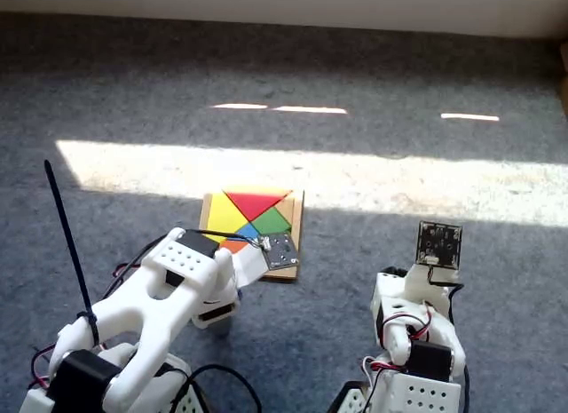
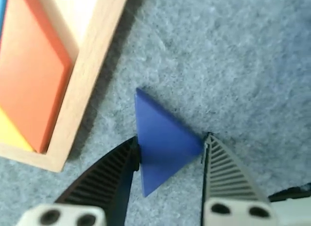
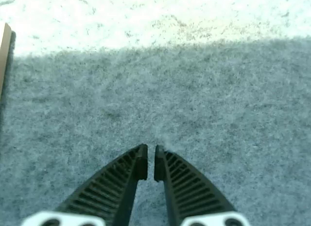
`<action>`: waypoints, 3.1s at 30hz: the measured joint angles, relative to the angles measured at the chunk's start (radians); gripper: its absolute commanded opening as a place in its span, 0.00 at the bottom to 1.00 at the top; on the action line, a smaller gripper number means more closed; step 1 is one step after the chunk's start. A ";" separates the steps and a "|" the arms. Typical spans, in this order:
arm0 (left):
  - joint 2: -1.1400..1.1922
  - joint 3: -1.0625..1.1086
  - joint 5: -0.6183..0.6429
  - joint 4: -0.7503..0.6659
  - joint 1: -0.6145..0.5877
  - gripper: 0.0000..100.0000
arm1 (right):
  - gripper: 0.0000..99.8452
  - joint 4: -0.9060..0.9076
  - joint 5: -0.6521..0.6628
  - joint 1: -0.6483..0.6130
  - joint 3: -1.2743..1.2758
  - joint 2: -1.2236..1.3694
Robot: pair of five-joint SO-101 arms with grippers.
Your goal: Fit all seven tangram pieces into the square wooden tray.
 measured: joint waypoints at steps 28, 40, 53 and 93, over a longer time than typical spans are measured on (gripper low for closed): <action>-0.308 -0.222 0.160 0.178 0.005 0.10 | 0.04 0.000 0.000 0.000 0.000 0.000; 0.153 -0.483 0.259 0.101 0.031 0.11 | 0.04 0.000 0.000 0.000 0.000 0.000; 0.408 -0.578 0.345 -0.025 0.103 0.18 | 0.04 0.000 0.000 0.000 0.000 0.000; 0.163 -0.489 0.436 -0.014 0.157 0.03 | 0.04 0.000 0.000 0.000 0.000 0.000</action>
